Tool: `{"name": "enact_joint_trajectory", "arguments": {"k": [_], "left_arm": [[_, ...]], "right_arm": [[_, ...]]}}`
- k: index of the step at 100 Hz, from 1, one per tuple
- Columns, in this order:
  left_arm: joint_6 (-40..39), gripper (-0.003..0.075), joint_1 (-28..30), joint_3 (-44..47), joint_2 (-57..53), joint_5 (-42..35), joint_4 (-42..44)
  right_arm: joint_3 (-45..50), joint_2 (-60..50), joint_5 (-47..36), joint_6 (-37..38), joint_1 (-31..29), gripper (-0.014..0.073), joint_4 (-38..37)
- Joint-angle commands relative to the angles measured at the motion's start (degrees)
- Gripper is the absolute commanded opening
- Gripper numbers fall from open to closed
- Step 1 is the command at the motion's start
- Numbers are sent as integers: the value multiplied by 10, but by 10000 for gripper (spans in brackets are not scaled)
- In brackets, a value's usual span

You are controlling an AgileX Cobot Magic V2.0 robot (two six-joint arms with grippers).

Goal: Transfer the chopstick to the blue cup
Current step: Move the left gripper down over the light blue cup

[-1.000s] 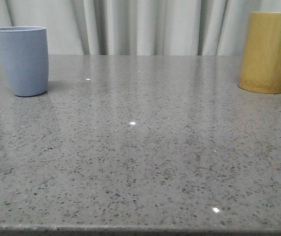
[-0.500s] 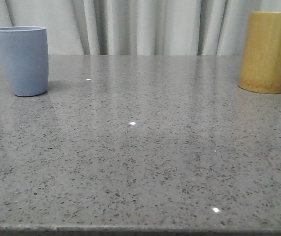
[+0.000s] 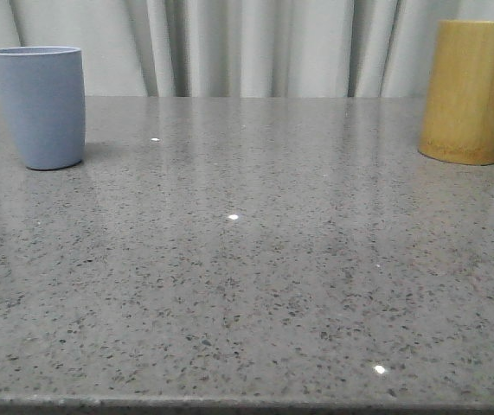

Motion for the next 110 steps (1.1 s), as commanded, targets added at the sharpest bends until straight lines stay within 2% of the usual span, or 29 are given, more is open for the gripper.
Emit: {"name": "enact_joint_trajectory", "arguments": {"k": [1,66,110], "left_arm": [[-1,619,0,-34,33,-39,-11],[1,619,-6,-264,371,-55,-70],[6,619,-26,-286,478,-77,-68]], "right_arm": [[-18,8,-42,-2,-1,603,-4],[-18,8,-46,-2,-1,603,-4],[-18,8,-54,-2,-1,603,-4]]}}
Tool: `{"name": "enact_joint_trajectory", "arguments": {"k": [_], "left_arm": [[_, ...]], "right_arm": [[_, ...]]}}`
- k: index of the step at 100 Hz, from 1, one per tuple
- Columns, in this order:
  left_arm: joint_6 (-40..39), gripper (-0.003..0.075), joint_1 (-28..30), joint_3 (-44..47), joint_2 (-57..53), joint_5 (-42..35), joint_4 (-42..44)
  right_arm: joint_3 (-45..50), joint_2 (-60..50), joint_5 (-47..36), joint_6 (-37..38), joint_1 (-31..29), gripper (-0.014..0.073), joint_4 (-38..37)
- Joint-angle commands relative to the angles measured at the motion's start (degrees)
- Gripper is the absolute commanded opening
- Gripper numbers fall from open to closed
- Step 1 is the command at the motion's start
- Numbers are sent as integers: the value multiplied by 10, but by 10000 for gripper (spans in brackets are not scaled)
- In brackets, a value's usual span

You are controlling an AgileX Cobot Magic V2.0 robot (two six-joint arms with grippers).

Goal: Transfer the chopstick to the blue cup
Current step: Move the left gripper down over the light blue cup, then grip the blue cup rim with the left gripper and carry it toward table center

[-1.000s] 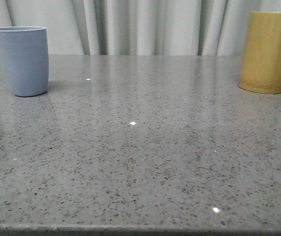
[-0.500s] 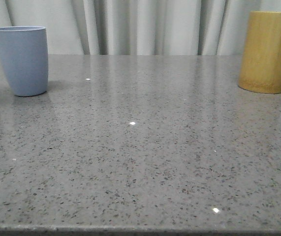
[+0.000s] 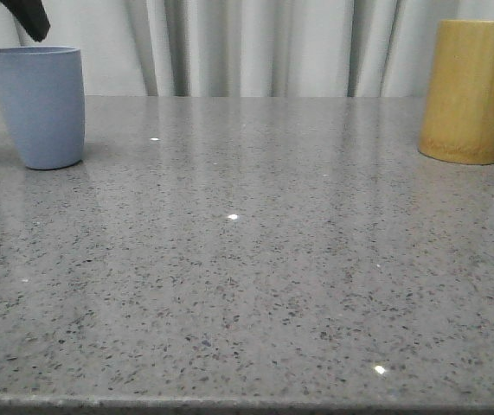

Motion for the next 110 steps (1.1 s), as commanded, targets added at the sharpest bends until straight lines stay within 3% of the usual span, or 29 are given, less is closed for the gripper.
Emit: {"name": "enact_joint_trajectory", "arguments": {"k": [1,27,35,49,70,90,110], "left_arm": [[0,619,-4,-21,-7,-31,-8],[0,616,-4,-21,22,-30,-8],[0,573,-4,-21,22,-30,-8],[0,390,-4,-21,22,-30,-8],[0,-22,-4,-21,22,-29,-11],[24,-19,-11,-28,16,3,-56],[26,-19,-78,-87,16,28,-56]], "right_arm": [[-18,8,-46,-2,-1,603,-4],[-18,8,-46,-2,-1,603,-4],[-18,8,-46,-2,-1,603,-4],[-18,8,-48,-2,-1,603,-4],[-18,8,-55,-2,-1,603,-4],[-18,8,-55,-2,-1,603,-4],[-18,8,-55,-2,-1,603,-4]]}}
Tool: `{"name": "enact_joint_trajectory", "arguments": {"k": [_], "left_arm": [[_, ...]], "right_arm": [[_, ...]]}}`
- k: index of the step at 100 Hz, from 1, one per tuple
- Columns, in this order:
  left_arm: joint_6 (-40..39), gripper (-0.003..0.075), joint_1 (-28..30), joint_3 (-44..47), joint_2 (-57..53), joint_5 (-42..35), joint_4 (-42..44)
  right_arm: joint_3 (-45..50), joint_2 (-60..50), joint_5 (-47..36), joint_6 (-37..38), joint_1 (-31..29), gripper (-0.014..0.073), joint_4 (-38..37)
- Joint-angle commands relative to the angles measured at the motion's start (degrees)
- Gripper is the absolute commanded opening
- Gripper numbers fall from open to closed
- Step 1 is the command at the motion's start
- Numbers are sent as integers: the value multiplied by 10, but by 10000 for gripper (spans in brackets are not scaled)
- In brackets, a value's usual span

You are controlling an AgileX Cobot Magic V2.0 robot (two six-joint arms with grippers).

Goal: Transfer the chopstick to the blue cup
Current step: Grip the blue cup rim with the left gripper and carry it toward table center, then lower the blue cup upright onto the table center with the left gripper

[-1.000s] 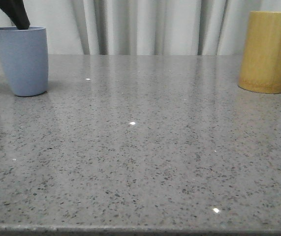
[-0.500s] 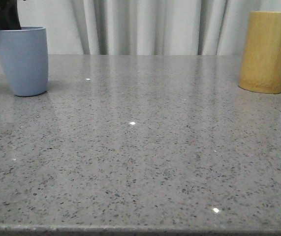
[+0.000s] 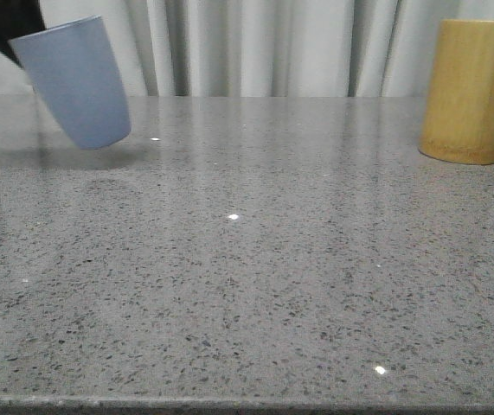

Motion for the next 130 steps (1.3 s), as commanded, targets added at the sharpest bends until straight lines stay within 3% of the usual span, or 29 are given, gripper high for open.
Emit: {"name": "enact_joint_trajectory", "arguments": {"k": [1,26,44,67,130], "left_arm": [[2,-19,-35,-49,-29,-16,-21],[-2,-19,-140,-164,12,5,14],[-6,-19,-183,-253,80,70,44],[-6,-19,-227,-320,143,99,97],[-6,-19,-242,-333,179,134,105]], "right_arm": [[-18,8,-45,-2,-1,603,-4],[-18,8,-45,-2,-1,603,-4],[-18,8,-45,-2,-1,603,-4],[-18,8,-44,-2,-1,603,-4],[-18,8,-44,-2,-1,603,-4]]}}
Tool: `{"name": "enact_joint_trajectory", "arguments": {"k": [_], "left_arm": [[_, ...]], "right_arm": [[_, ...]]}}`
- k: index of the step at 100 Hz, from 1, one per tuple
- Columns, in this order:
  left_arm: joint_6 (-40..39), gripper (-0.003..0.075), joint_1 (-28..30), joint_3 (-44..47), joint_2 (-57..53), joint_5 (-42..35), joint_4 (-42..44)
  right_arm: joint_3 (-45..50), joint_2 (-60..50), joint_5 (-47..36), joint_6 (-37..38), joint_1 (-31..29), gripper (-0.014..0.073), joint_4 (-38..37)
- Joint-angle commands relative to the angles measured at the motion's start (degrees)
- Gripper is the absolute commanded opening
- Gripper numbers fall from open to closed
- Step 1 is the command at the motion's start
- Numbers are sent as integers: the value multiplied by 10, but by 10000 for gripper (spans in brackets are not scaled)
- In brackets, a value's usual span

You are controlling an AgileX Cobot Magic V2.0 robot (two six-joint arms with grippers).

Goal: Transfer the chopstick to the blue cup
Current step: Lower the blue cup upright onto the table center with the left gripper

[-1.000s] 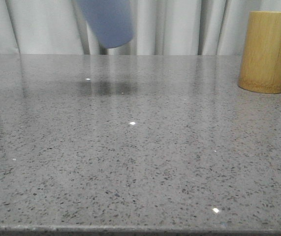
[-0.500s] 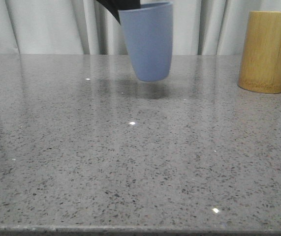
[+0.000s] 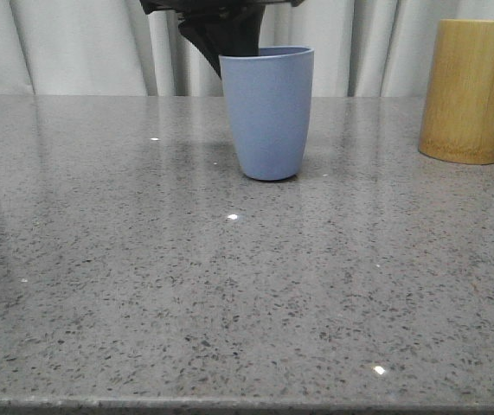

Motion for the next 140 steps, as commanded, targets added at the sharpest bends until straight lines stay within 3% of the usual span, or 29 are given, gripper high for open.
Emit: {"name": "enact_joint_trajectory", "arguments": {"k": [1,114,124,140], "left_arm": [[-6,-19,-4,-21,-34,-14,-5],[-6,-13,-4,-21,-34,15,11],[-6,34,-4,-21,-34,16,11],[-6,218,-4,-21,-34,17,11]], "right_arm": [[-18,8,-43,-2,-1,603,-5],[-18,8,-43,-2,-1,603,-5],[-18,8,-43,-2,-1,603,-5],[-18,8,-43,-2,-1,603,-5]]}}
